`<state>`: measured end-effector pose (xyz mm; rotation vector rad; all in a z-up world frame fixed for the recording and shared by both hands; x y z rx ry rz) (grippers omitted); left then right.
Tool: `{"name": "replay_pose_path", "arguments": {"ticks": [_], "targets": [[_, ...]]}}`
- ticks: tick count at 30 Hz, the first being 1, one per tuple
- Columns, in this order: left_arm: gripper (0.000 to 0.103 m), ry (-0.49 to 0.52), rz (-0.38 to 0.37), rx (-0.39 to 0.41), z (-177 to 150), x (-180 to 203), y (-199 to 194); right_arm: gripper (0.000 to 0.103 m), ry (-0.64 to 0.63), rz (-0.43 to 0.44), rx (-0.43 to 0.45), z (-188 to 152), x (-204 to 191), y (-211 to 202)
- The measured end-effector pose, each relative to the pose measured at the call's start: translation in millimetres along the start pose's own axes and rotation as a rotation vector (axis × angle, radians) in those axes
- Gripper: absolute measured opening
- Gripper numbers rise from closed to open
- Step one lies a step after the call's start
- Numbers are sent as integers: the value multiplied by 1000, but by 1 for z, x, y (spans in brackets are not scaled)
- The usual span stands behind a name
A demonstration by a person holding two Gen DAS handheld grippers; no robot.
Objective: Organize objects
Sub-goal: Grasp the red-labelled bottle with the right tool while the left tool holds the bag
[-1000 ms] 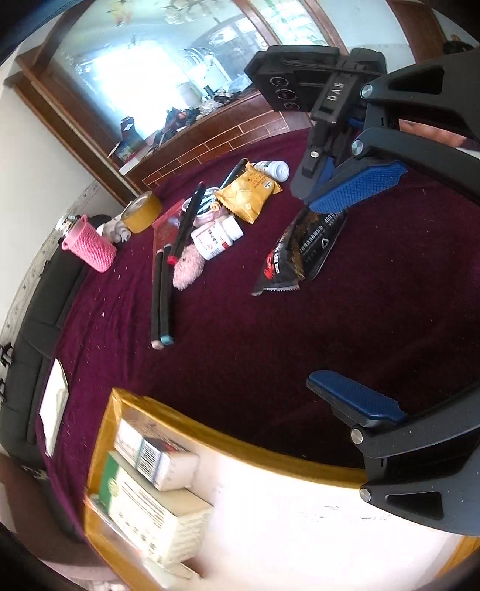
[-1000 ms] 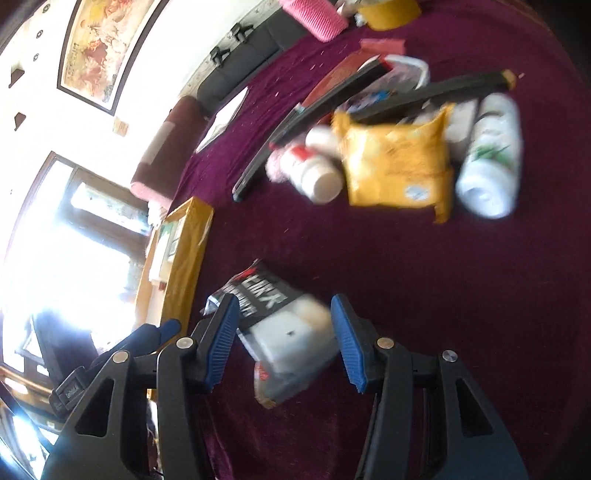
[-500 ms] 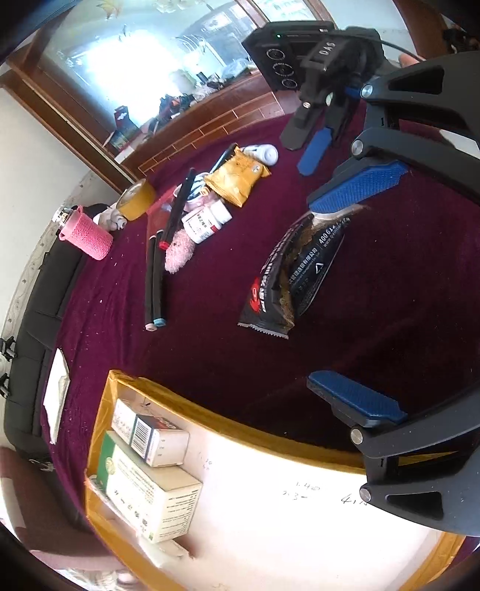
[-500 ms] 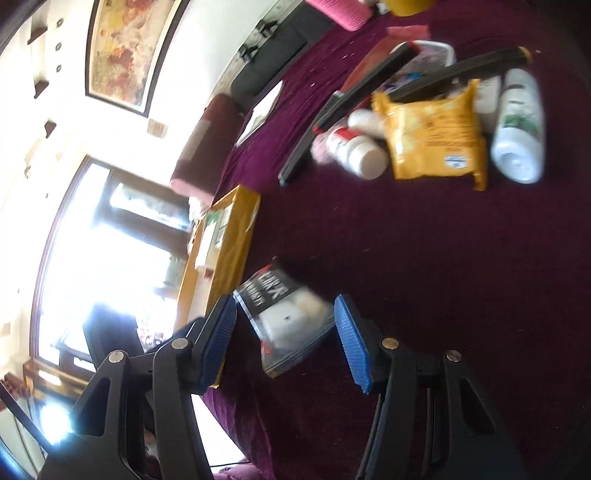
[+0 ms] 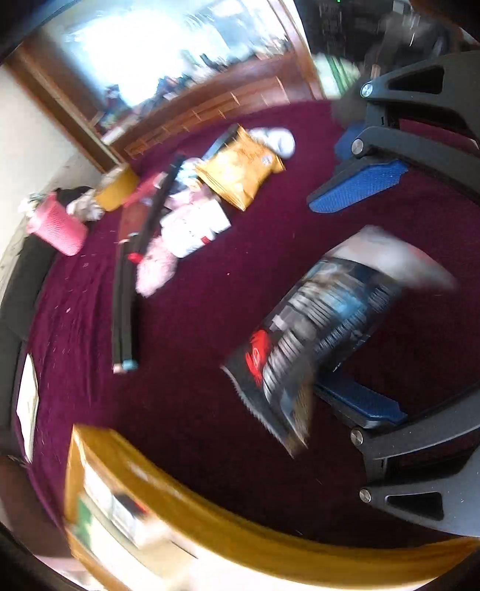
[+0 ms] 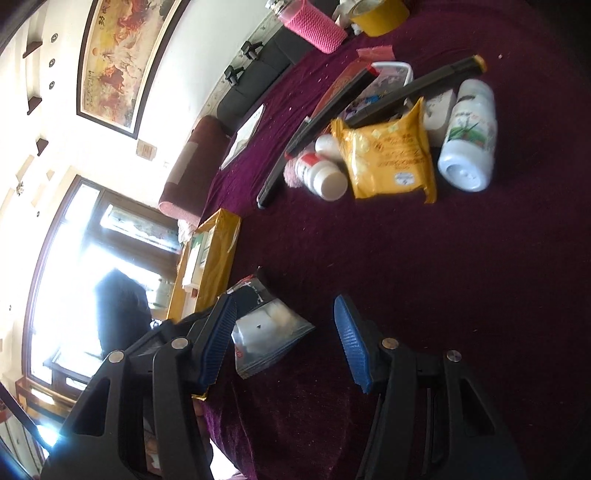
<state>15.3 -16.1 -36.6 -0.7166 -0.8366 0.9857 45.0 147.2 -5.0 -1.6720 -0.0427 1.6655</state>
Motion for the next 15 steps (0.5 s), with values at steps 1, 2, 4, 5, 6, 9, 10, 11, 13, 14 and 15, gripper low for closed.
{"name": "replay_pose_path", "arguments": {"ticks": [1, 2, 4, 5, 6, 9, 10, 11, 13, 14, 15], "targets": [[87, 34, 28, 13, 3, 6, 2, 54, 0, -3, 14, 1, 0, -4], [87, 73, 54, 15, 4, 11, 6, 54, -6, -8, 25, 3, 0, -10], [87, 140, 75, 29, 5, 19, 10, 54, -16, -22, 52, 7, -2, -19], [83, 170, 83, 37, 5, 21, 11, 54, -22, -29, 60, 9, -3, -21], [63, 200, 96, 44, 4, 21, 11, 54, -32, -41, 69, 10, -5, -24], [27, 211, 11, 33, -1, 15, 6, 54, -68, -80, 76, 15, -13, -24], [27, 192, -20, 33, -1, 9, 1, 54, -86, -102, 78, 18, -18, -21], [27, 180, -51, 38, -4, 5, -5, 54, -101, -119, 80, 20, -21, -19], [27, 162, -105, 70, -7, 1, -21, 54, -151, -168, 83, 25, -33, -8], [27, 153, -137, 89, -9, -2, -32, 54, -181, -188, 75, 27, -40, -1], [27, 148, -162, 104, -11, -4, -40, 54, -226, -221, 72, 31, -50, 9]]}}
Point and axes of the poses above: each gripper's, at about its wrist camera, not at the fingertips, and y roughly the way its jaws point, x to its right, z to its top, the point moved 6 cm from there along y, roughly the way its jaws point, and after that the axes turned 15 degrees about y, right-handed, at the moved point
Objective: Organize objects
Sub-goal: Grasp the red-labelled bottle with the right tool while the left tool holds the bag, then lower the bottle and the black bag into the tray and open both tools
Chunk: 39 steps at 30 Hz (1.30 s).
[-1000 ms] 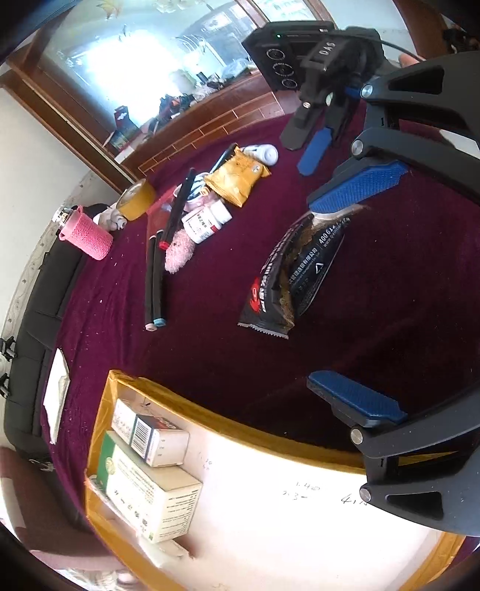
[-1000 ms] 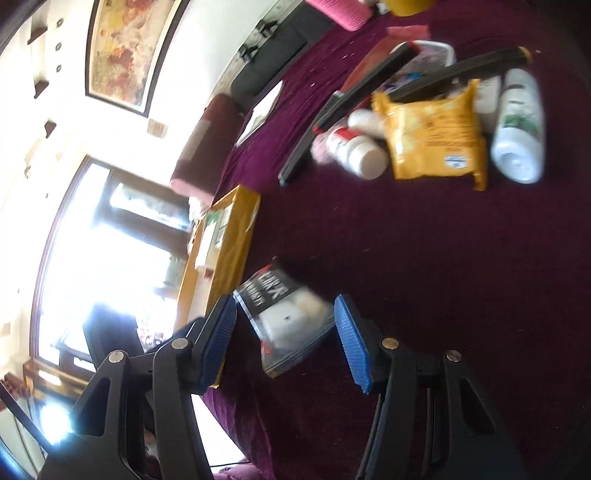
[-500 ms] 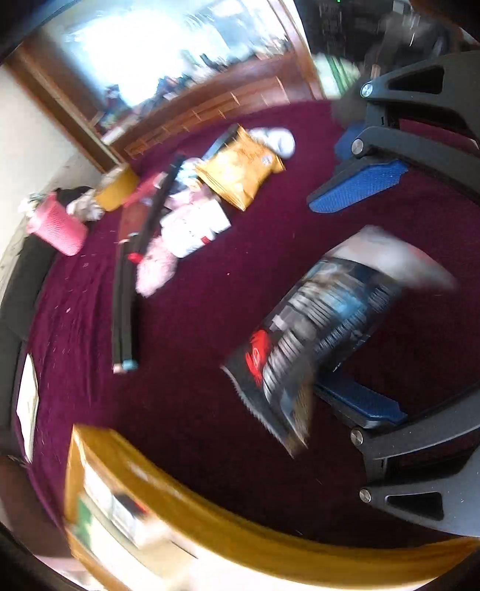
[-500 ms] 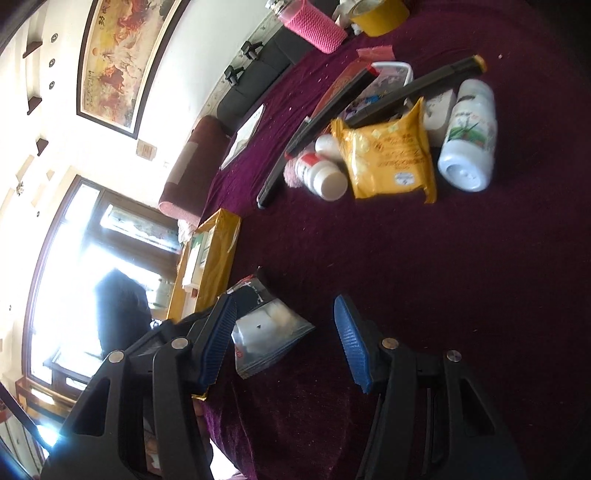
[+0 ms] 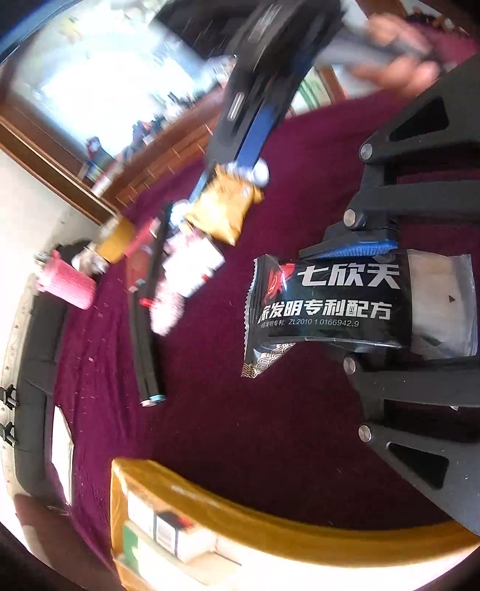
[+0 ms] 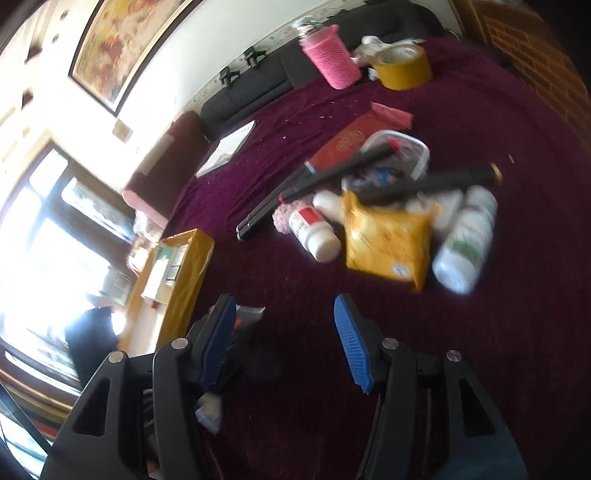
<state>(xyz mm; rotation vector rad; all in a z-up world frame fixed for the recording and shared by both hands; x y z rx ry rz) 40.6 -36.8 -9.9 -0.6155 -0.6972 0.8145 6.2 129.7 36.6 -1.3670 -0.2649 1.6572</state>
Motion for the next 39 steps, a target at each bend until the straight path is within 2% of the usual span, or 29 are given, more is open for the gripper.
{"name": "replay_pose_path", "arguments": {"ticks": [5, 9, 12, 15, 17, 18, 21, 24, 29, 34, 39], "targets": [[27, 0, -42, 84, -2, -6, -55, 54, -188, -155, -31, 18, -35, 47], [27, -2, -11, 151, -3, -30, -101, 54, -264, -300, -66, 30, -36, 88], [27, -12, 50, 183, -5, -55, -124, 53, -275, -372, -88, 33, -27, 108], [27, -41, 104, 200, -10, -83, -140, 45, -260, -414, -106, 34, -18, 119], [27, -80, 127, 200, -15, -103, -144, 39, -254, -441, -106, 35, -13, 125], [27, -99, 139, 196, -17, -112, -145, 32, -247, -456, -107, 35, -10, 127], [27, -138, 171, 172, -25, -133, -140, 31, -220, -461, -101, 34, -10, 125], [27, -169, 198, 140, -31, -153, -142, 31, -192, -435, -88, 33, -13, 115], [27, -159, 241, 91, -28, -169, -137, 31, -144, -276, -87, 21, -46, 88], [27, -149, 204, -8, -28, -174, -105, 32, -170, -101, -178, -14, -106, 89], [27, -196, 181, -109, -29, -187, -68, 32, -159, 10, -296, -50, -153, 120]]}}
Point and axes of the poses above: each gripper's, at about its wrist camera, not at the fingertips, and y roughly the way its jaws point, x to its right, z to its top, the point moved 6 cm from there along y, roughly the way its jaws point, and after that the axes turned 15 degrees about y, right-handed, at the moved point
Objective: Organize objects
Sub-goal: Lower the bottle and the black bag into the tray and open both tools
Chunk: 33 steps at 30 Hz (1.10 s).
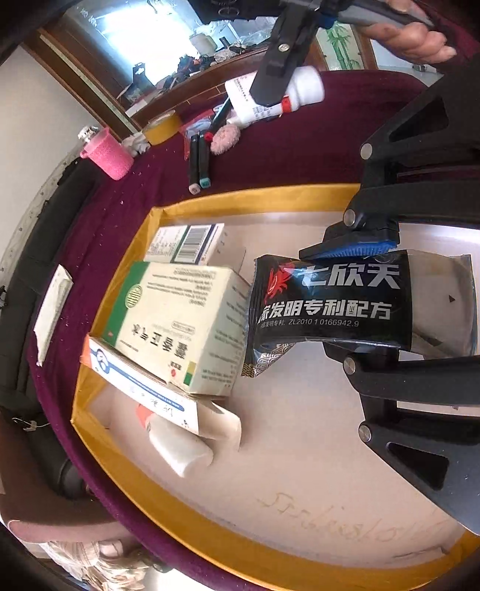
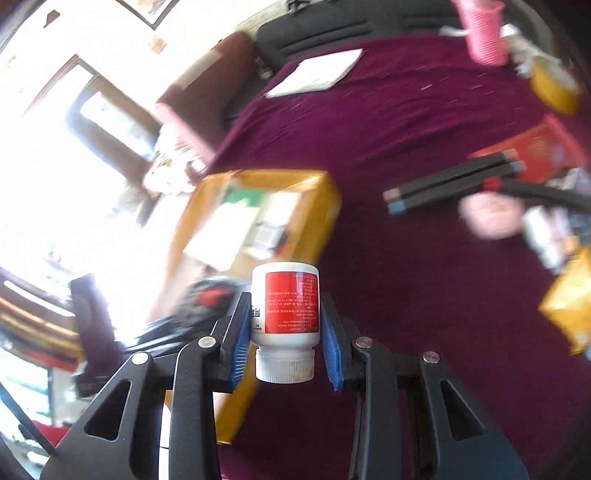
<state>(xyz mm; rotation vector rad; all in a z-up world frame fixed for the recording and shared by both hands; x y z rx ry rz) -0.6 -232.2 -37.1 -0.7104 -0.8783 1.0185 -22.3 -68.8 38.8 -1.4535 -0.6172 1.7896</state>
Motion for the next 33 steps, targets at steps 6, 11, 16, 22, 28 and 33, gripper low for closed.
{"name": "replay_pose_path", "arguments": {"ticks": [6, 11, 16, 22, 28, 33], "targets": [[34, -17, 18, 10, 12, -2, 5, 32, 20, 7, -56, -14, -31, 45], [61, -107, -59, 47, 1, -13, -9, 32, 23, -39, -56, -7, -39, 65], [61, -132, -85, 102, -11, -26, -35, 32, 4, -110, -51, -2, -39, 78], [64, -172, -82, 164, -21, -44, -57, 35, 19, -136, -42, 1, -34, 80], [64, -194, -130, 118, -41, -40, -64, 44, 14, -123, 50, 7, -33, 52], [64, -104, -88, 53, -60, -11, -64, 44, 16, -115, 143, 6, -18, 17]]}}
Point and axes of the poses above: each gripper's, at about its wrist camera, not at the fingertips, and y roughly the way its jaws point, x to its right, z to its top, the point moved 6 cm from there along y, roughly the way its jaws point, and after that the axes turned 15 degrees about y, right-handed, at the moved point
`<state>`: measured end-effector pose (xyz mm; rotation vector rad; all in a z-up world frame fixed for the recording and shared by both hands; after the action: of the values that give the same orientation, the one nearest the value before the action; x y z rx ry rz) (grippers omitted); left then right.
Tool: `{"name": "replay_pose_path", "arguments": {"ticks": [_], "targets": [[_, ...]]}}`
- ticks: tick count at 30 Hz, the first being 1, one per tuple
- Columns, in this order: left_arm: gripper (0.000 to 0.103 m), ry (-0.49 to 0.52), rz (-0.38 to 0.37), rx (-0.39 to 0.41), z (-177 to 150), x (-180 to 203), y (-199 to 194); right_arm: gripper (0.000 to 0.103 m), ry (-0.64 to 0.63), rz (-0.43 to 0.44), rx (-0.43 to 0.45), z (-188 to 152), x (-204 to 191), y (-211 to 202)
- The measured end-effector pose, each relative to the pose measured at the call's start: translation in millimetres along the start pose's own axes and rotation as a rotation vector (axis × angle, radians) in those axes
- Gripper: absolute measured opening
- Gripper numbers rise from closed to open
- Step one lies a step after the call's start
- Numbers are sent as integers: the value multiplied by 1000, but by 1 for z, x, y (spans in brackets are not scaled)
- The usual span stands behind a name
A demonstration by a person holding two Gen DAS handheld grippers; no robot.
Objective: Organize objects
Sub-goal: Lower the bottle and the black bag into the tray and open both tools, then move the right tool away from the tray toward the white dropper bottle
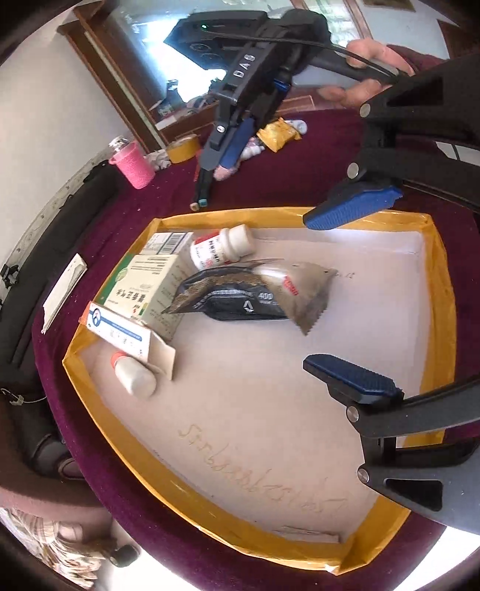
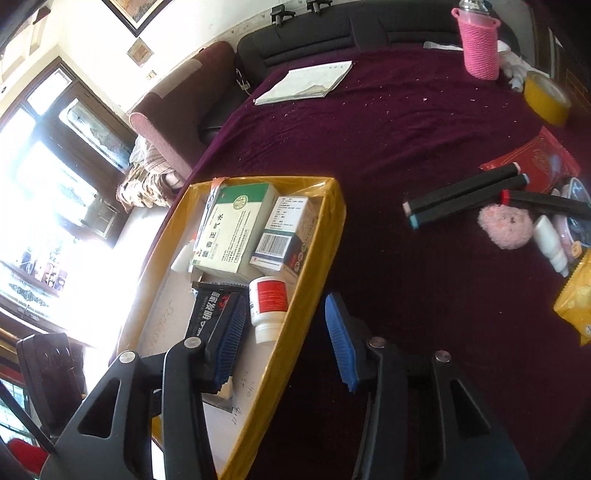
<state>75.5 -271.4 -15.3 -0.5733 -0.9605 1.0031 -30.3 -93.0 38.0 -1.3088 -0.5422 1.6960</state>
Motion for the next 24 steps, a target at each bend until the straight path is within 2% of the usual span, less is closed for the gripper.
{"name": "replay_pose_path", "arguments": {"ticks": [2, 4, 6, 8, 12, 16, 19, 24], "targets": [[64, 46, 39, -47, -2, 10, 14, 44, 8, 1, 27, 0, 8, -11], [64, 48, 56, -74, -2, 13, 28, 44, 27, 7, 40, -1, 18, -18], [63, 69, 104, -59, 8, 14, 32, 44, 51, 17, 42, -4, 26, -23], [63, 54, 100, -42, 19, 14, 37, 44, 62, 16, 49, -7, 34, -29], [63, 89, 178, 10, 33, 15, 38, 44, 84, 22, 69, -10, 47, -38], [65, 121, 113, 8, 28, 26, 28, 44, 104, 20, 96, -8, 62, -50], [65, 146, 126, -6, 16, 26, 22, 44, 133, 31, 103, -6, 74, -54], [65, 122, 114, 12, -1, 15, 4, 44, 160, 37, 100, -7, 87, -52]]}}
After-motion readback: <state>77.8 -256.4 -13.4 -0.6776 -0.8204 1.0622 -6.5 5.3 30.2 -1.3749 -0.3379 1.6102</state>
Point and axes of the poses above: each gripper's, at about its wrist camera, not at the fingertips, and y roughly the way its jaws point, x to its right, z to its top, the point moved 6 cm from there along y, roughly the way its jaws point, and after that the axes turned 15 degrees about y, right-handed, at the moved point
